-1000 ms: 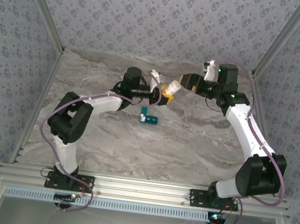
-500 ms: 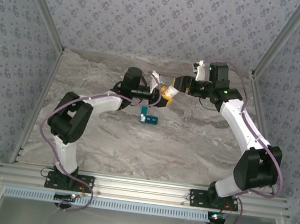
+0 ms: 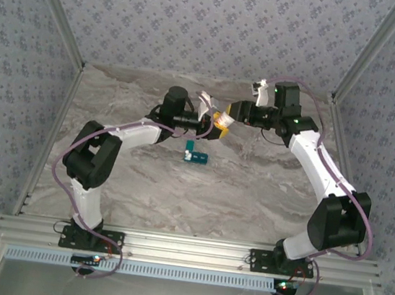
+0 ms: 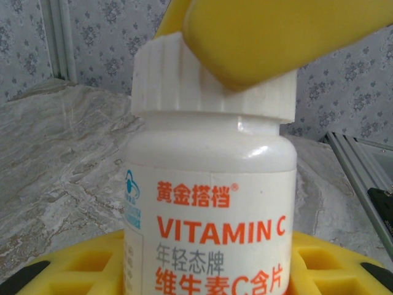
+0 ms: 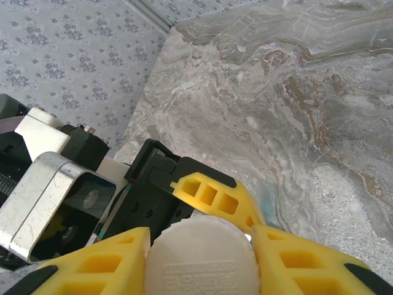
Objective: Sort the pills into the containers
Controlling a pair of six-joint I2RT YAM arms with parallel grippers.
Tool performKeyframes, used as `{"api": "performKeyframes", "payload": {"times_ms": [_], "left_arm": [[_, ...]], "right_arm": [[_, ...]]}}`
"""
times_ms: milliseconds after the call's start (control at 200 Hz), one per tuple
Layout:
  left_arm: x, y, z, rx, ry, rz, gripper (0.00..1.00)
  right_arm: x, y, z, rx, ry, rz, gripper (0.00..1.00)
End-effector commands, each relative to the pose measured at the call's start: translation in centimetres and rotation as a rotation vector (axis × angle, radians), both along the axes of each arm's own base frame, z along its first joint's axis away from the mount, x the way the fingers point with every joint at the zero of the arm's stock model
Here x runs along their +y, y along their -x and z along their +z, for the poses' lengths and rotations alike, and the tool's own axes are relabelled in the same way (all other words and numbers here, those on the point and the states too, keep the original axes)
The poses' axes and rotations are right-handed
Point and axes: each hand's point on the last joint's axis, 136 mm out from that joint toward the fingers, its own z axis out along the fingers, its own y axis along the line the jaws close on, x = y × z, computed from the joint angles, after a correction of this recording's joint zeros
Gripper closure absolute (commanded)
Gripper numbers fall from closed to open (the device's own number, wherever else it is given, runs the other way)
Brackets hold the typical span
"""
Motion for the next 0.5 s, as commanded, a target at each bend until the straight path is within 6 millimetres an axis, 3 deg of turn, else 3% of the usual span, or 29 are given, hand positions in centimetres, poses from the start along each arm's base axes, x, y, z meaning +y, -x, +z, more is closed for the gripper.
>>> {"api": "performKeyframes", "payload": {"times_ms": [0,110,260,310,340,495], "left_arm": [[-0.3,0.1,2.1,-0.043,0.036,-0.014,1.00],[-0.3,-0.6,2.0,-0.082,0.026,0.056,1.00],[-0.8,-0.7,1.2,-0.327,-0.064,0.226,1.00],[-1.0,-0.8,0.9,-0.389,-0.089,0.276,1.00],[-1.3,-0.7,0.8,-0.419,-0.102,0.297,1.00],[-1.9,-0.7,0.6,-0.427,-0.100,0.328,1.00]], "right_arm": [[0.6,-0.2,-0.9,0.043,-0.022,-0.015,0.63],[0.9,-0.8,-2.0,0.092,-0.042,-0.107,0.65],[1.1,-1.5,-4.1,0.198,-0.073,-0.273,0.65],[1.2,-2.0,-3.8,0.212,-0.121,-0.318,0.65],[1.3,-1.8,-5.1,0.248,-0.133,-0.336,0.65],[1.9,-2.2,-5.0,0.266,-0.176,-0.347,0.64]]}}
